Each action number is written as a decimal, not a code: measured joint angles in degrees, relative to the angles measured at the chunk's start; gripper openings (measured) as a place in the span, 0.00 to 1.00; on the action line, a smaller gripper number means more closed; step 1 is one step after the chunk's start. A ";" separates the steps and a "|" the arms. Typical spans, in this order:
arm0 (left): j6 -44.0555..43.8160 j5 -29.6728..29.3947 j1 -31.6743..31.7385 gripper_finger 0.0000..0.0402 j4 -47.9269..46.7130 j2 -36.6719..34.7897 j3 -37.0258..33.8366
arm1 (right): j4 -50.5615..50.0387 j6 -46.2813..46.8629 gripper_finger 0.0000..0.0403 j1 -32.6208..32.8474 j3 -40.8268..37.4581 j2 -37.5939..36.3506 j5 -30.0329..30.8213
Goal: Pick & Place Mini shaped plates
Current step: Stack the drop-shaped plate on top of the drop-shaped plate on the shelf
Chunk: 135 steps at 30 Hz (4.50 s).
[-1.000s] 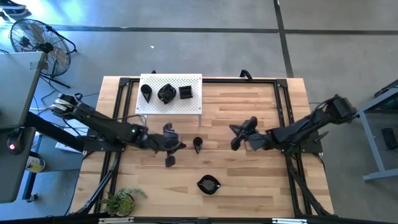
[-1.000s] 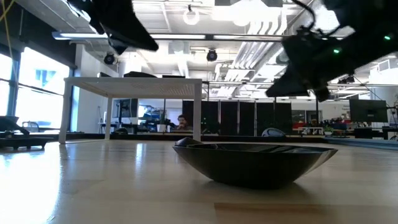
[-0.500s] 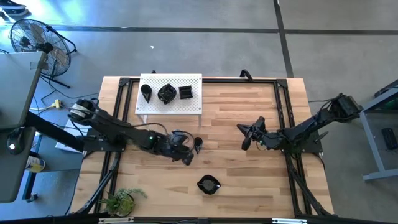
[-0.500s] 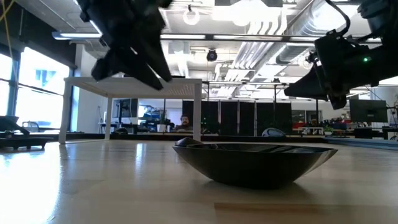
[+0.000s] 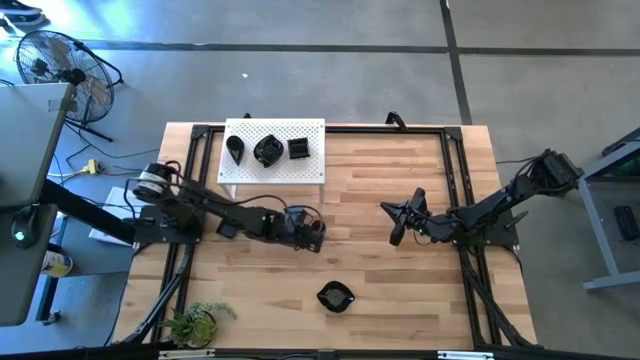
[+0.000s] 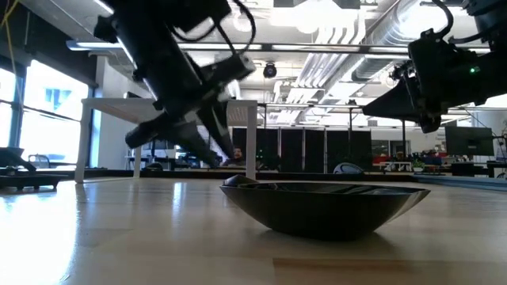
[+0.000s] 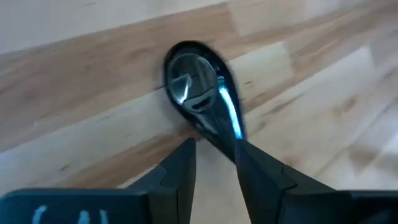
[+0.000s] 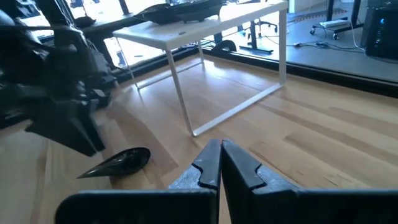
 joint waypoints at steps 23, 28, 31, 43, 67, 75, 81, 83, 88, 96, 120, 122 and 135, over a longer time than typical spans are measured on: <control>0.45 4.42 4.11 0.28 -1.62 1.30 -0.04 | -0.02 -0.20 0.00 0.00 0.02 0.00 0.00; 0.78 4.72 4.47 0.28 -1.43 1.30 -0.04 | -0.02 -0.20 0.00 0.00 0.04 0.00 0.00; 1.14 4.70 4.76 0.28 -1.58 1.30 -0.04 | -0.02 -0.22 0.00 0.00 0.04 0.00 0.00; 3.67 8.34 6.07 0.27 1.10 4.77 0.08 | 0.33 -0.22 0.00 0.00 0.07 0.00 0.00; 13.99 9.25 5.50 0.01 -10.29 -4.79 0.99 | 0.35 -1.49 0.00 0.00 0.09 0.04 -0.26; 9.75 2.41 3.47 0.00 -22.76 -21.26 1.09 | -0.08 -1.09 0.00 0.12 0.04 0.11 -0.19; 1.75 -6.61 3.66 0.00 -31.44 -33.84 1.20 | 0.37 -1.09 0.00 0.11 0.04 0.09 -0.20; -3.93 -11.48 3.66 0.00 -36.53 -37.29 1.16 | 0.35 -1.10 0.00 0.11 0.04 0.09 -0.16; -17.64 -19.43 3.66 0.00 -48.54 -43.48 1.10 | 0.68 -1.43 0.00 0.11 0.04 0.09 -0.42; -27.61 -29.67 3.71 0.00 -52.88 -48.39 1.11 | 1.35 -4.42 0.01 0.11 0.04 0.07 -0.39; -29.96 -27.79 21.22 0.00 -55.57 -45.24 1.11 | 1.55 -12.23 0.01 0.11 0.04 0.07 -5.16; -28.74 -27.30 22.33 0.00 -55.12 -45.22 1.11 | 1.52 -12.61 0.00 0.11 0.04 0.07 -5.37; -21.67 -23.91 31.28 0.02 -51.46 -39.80 1.16 | 1.49 -13.07 0.00 0.11 0.04 0.07 -5.59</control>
